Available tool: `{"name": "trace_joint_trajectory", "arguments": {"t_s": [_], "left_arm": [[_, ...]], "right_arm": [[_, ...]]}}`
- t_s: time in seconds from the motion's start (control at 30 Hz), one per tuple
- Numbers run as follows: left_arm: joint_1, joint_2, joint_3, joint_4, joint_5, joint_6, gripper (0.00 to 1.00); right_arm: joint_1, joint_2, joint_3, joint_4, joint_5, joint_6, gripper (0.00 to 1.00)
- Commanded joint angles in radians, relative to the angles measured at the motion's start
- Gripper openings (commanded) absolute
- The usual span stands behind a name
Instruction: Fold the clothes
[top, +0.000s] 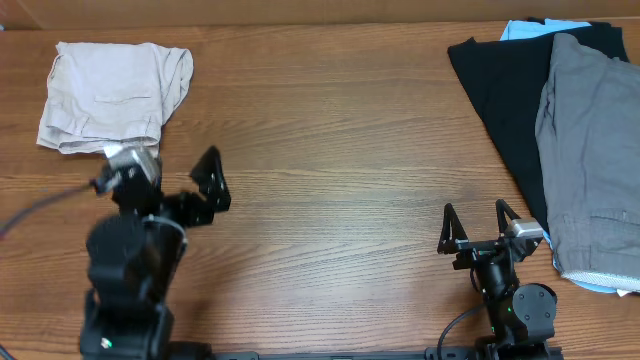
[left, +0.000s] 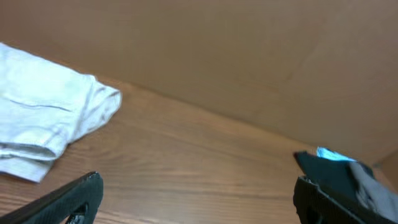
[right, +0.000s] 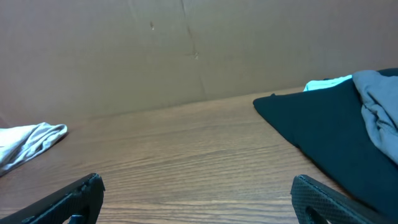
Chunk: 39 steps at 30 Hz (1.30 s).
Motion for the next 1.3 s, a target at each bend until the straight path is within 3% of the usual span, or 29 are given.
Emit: {"name": "trace_joint_trajectory", "arguments": {"t_s": [0.0, 0.2, 0.63, 1.27], "left_arm": [[0.044, -0.131, -0.177, 0.083, 0.025, 0.129, 1.0], [0.101, -0.344, -0.394, 0.179, 0.087, 0.309, 1.0], [0.146, -0.621, -0.661, 0.306, 0.042, 0.314, 1.0], [0.166, -0.63, -0.739, 0.257, 0.031, 0.329, 1.0]], "right_arm": [[-0.004, -0.012, -0.01, 0.006, 0.003, -0.001, 1.0], [-0.004, -0.012, -0.01, 0.006, 0.003, -0.001, 1.0], [-0.004, -0.012, -0.01, 0.006, 0.003, -0.001, 1.0], [-0.004, -0.012, -0.01, 0.006, 0.003, -0.001, 1.0]]}}
